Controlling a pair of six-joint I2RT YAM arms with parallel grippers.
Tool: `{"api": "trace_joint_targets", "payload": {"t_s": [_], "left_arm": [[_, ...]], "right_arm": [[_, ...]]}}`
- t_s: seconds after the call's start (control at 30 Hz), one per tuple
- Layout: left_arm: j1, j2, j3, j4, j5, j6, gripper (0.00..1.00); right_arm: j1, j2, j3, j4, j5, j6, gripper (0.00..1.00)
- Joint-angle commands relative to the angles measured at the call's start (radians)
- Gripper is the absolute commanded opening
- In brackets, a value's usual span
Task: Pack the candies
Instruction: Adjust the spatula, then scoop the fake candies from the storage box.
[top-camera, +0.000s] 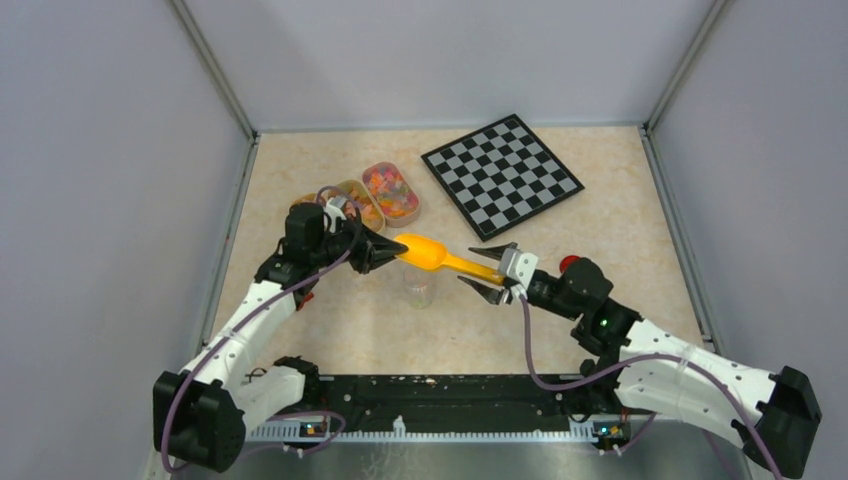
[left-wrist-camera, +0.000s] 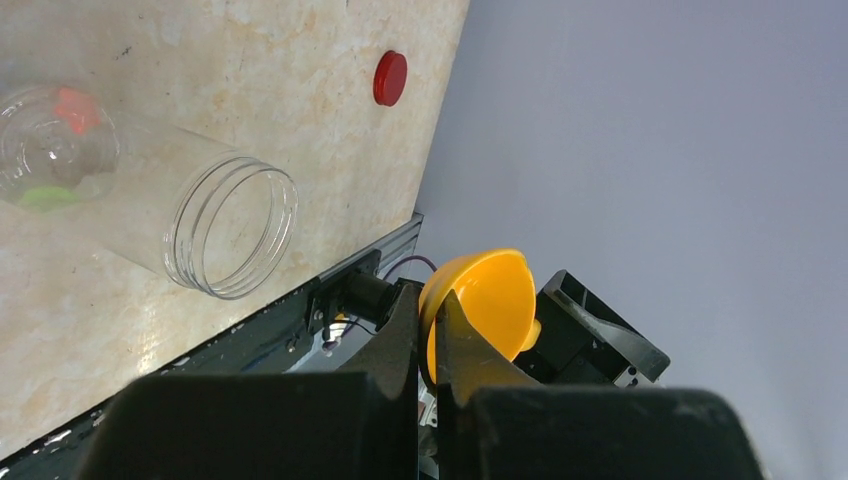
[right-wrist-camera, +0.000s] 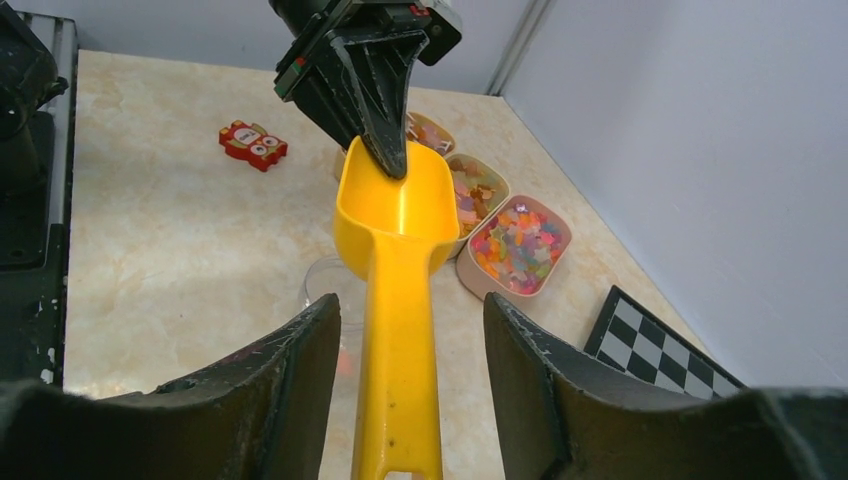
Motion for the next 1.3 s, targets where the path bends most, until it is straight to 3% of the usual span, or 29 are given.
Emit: {"api": "trace_joint_targets", "payload": {"t_s": [0.0, 0.3, 0.47, 0.57, 0.6, 0.63, 0.7, 0.8, 0.97, 1.27], "left_arm": [[-0.003, 0.000, -0.003, 0.070, 0.034, -0.001, 0.00], [-0.002, 0.000, -0.010, 0.082, 0.047, -0.018, 0.00], [-0.002, 0.005, -0.017, 0.093, 0.059, -0.031, 0.00], [-0.002, 0.008, -0.025, 0.112, 0.069, -0.041, 0.01], [-0.002, 0.005, -0.027, 0.122, 0.063, -0.041, 0.12], [-0.002, 0.001, -0.028, 0.135, 0.052, -0.033, 0.38], [0.001, -0.011, -0.019, 0.126, 0.004, 0.012, 0.71], [0.005, -0.017, 0.058, 0.006, -0.127, 0.153, 0.97], [0.081, 0.021, 0.184, -0.042, -0.230, 0.375, 0.99], [0.220, 0.318, 0.446, -0.021, -0.361, 0.707, 0.95]], "right_arm": [[0.006, 0.006, 0.012, 0.023, -0.016, 0.013, 0.52], [0.005, 0.032, 0.033, 0.019, -0.030, 0.017, 0.39], [0.005, 0.033, 0.033, 0.057, -0.037, 0.028, 0.00], [0.005, 0.039, 0.044, 0.067, -0.030, 0.049, 0.00], [0.005, 0.044, 0.048, 0.070, -0.012, 0.064, 0.00], [0.005, 0.048, 0.061, 0.064, 0.017, 0.092, 0.00], [0.005, 0.053, 0.088, 0.040, 0.080, 0.121, 0.00], [0.002, 0.086, 0.184, -0.071, 0.186, 0.170, 0.00], [-0.001, 0.189, 0.338, -0.225, 0.346, 0.237, 0.00], [-0.008, 0.541, 0.716, -0.538, 0.493, 0.356, 0.00]]}}
